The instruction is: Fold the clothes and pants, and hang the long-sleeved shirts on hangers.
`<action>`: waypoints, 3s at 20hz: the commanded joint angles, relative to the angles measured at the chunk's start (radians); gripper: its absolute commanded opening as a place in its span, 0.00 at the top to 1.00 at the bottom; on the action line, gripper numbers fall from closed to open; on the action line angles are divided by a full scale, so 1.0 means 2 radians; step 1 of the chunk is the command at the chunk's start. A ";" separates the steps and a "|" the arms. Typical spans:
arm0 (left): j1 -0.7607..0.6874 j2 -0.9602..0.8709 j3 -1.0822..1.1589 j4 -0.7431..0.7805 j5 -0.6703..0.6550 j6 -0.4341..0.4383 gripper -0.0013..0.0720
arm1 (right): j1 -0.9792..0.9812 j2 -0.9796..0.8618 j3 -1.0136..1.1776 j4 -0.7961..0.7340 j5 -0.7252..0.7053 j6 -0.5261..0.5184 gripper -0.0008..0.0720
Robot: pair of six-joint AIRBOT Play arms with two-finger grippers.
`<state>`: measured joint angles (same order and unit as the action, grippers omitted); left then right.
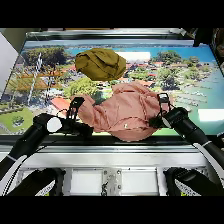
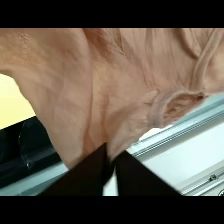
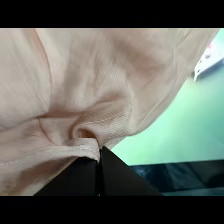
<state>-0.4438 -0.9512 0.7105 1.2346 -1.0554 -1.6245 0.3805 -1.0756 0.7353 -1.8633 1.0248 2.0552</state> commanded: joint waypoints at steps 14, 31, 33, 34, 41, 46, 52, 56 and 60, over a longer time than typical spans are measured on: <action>-0.171 -0.095 0.006 0.003 0.133 -0.144 0.23 | 0.001 0.104 0.183 0.054 0.109 -0.074 0.97; -0.199 -0.180 0.073 0.116 0.124 -0.248 0.23 | 0.001 0.110 0.183 0.054 0.119 -0.074 0.97; -0.225 -0.180 0.073 0.111 0.135 -0.248 0.23 | 0.001 0.110 0.183 0.053 0.119 -0.074 0.97; -0.234 -0.180 0.073 0.111 0.143 -0.248 0.23 | 0.001 0.110 0.183 0.053 0.119 -0.074 0.97; -0.200 -0.181 0.072 0.116 0.127 -0.249 0.23 | 0.001 0.110 0.183 0.053 0.119 -0.074 0.97; -0.194 -0.180 0.041 0.102 0.138 -0.249 0.23 | 0.001 0.110 0.183 0.053 0.119 -0.074 0.97; -0.180 -0.137 0.047 0.120 0.119 -0.246 0.97 | 0.001 0.110 0.183 0.053 0.119 -0.074 0.97; -0.103 -0.039 0.074 0.156 0.050 -0.223 0.97 | 0.001 0.110 0.203 0.051 0.124 -0.113 0.97; 0.005 0.065 0.199 0.106 -0.014 -0.135 0.97 | 0.001 0.089 0.341 0.051 0.156 -0.158 0.97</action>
<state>-0.5629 -0.9508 0.9627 1.5131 -0.9916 -2.0140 0.3809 -0.8726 1.2579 -1.7607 1.2938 1.8080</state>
